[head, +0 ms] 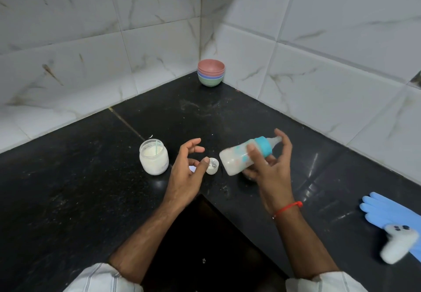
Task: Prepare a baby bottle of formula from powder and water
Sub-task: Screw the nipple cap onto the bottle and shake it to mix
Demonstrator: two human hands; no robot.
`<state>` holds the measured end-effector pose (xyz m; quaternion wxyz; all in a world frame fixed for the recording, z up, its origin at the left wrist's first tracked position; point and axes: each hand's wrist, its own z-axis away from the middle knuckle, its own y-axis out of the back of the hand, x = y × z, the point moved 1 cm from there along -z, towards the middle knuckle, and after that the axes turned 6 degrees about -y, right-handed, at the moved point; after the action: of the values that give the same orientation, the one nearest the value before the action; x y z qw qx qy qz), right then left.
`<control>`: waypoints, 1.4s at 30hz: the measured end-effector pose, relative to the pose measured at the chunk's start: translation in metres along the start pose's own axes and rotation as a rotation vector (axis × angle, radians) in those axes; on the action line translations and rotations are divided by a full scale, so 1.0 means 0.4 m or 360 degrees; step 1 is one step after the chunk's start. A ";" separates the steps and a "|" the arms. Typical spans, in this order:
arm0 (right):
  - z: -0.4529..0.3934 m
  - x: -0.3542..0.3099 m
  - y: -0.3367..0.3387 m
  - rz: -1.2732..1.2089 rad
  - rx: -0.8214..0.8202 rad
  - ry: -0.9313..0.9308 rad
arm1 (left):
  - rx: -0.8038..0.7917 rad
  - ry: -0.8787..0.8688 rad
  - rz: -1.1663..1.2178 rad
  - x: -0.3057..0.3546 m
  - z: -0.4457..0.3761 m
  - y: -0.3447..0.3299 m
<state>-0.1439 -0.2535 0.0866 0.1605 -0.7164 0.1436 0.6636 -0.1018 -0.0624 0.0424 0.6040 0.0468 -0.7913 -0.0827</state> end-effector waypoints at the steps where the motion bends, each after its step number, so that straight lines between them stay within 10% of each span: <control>1: -0.001 0.005 0.000 -0.0021 0.0022 -0.0013 | -0.0005 0.0001 -0.0004 -0.001 -0.001 0.000; 33: 0.006 -0.019 0.013 0.0022 -0.0036 0.0120 | -0.0025 0.0005 -0.0042 -0.001 0.001 -0.003; 42: 0.057 -0.063 -0.005 0.0312 0.0095 0.0856 | -0.0013 0.0016 -0.0026 -0.001 0.003 -0.001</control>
<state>-0.1657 -0.2420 0.1104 0.0729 -0.8443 0.2690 0.4576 -0.1029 -0.0625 0.0415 0.6075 0.0511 -0.7875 -0.0906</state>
